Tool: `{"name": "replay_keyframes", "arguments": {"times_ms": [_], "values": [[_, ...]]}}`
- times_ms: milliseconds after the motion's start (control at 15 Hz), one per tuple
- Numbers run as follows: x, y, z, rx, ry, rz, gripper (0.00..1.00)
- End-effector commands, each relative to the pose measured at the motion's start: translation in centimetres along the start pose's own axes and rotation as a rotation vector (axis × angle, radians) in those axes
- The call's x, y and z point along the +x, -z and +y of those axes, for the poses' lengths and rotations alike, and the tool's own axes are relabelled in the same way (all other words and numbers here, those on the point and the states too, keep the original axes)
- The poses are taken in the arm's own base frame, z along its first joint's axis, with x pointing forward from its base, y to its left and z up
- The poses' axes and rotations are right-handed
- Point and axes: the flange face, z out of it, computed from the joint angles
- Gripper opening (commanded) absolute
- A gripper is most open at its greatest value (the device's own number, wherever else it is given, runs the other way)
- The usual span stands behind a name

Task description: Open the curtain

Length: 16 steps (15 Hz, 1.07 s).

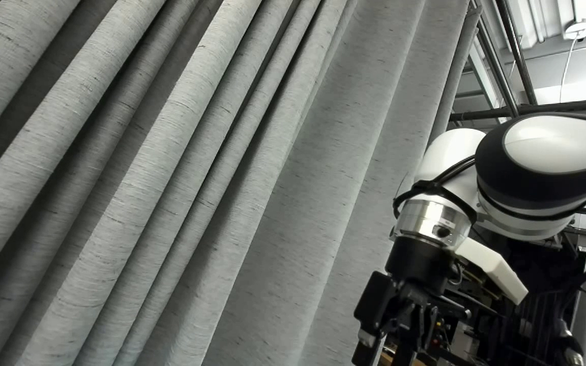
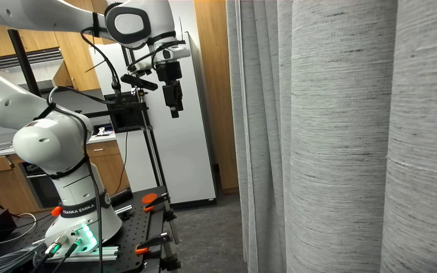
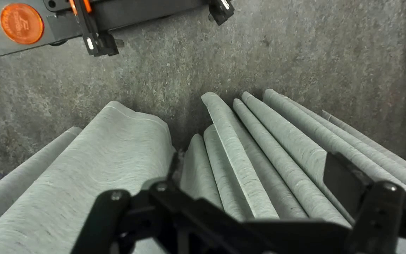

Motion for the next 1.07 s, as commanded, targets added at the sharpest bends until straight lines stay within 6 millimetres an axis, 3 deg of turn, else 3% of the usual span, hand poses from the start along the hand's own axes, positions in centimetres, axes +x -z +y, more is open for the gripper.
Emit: {"name": "replay_keyframes", "arguments": {"times_ms": [0, 200, 400, 667, 1000], "values": [[0.0, 0.1, 0.0, 0.000, 0.000, 0.000, 1.00], [0.0, 0.1, 0.0, 0.000, 0.000, 0.000, 1.00], [1.2, 0.4, 1.5, 0.003, -0.057, -0.006, 1.00], [3.4, 1.1, 6.2, 0.011, -0.161, 0.006, 1.00], [6.7, 3.5, 12.9, 0.009, -0.310, 0.042, 1.00]]}}
